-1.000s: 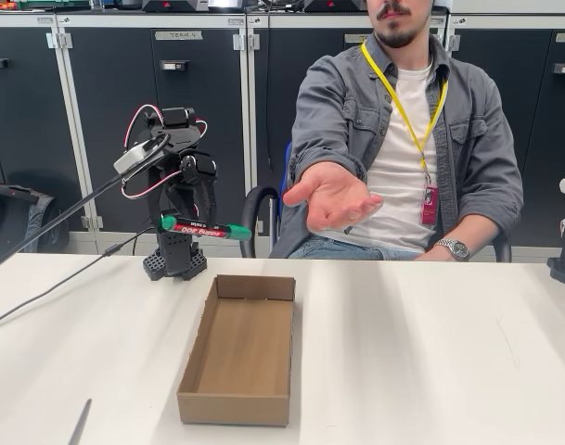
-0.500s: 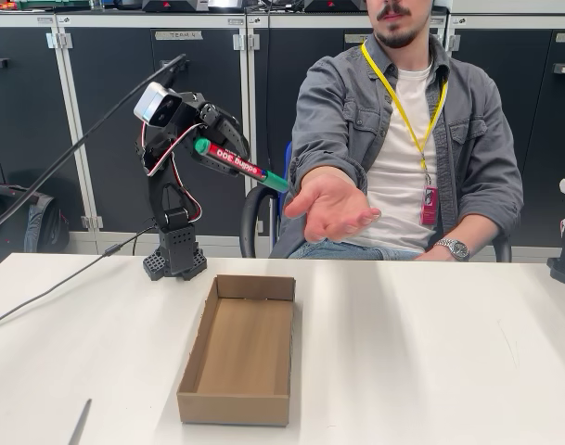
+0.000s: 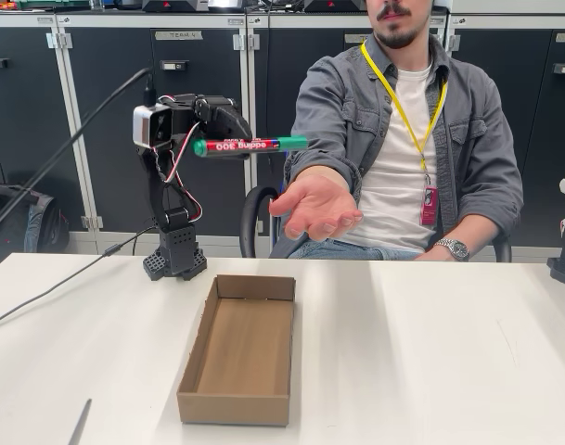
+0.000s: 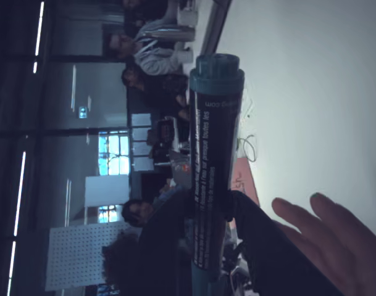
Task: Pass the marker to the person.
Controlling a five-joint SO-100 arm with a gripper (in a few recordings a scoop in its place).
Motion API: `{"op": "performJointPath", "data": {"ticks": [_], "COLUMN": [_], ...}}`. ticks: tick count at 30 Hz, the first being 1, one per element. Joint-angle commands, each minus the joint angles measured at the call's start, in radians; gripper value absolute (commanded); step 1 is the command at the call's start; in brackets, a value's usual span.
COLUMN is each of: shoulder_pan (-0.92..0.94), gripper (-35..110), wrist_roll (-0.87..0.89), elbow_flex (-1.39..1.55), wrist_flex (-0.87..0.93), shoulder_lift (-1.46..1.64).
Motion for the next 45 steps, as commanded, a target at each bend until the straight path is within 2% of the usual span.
{"op": "performJointPath", "data": {"ticks": [1,7,11,16,25,45], "shoulder_pan": [-0.054,-0.153,-0.224,-0.299,-0.394,-0.385], "gripper": [-5,-5,-5,-5,-5,-4], "wrist_roll": [0.184,0.331,0.353,0.282,0.034,-0.015], "elbow_flex": [0.005,0.066,0.057,0.005,-0.173,-0.132], "wrist_flex": [0.13,0.163,0.216,0.202,0.141,0.117], "shoulder_lift": [0.002,-0.006,-0.044,-0.109,-0.273,-0.262]}}
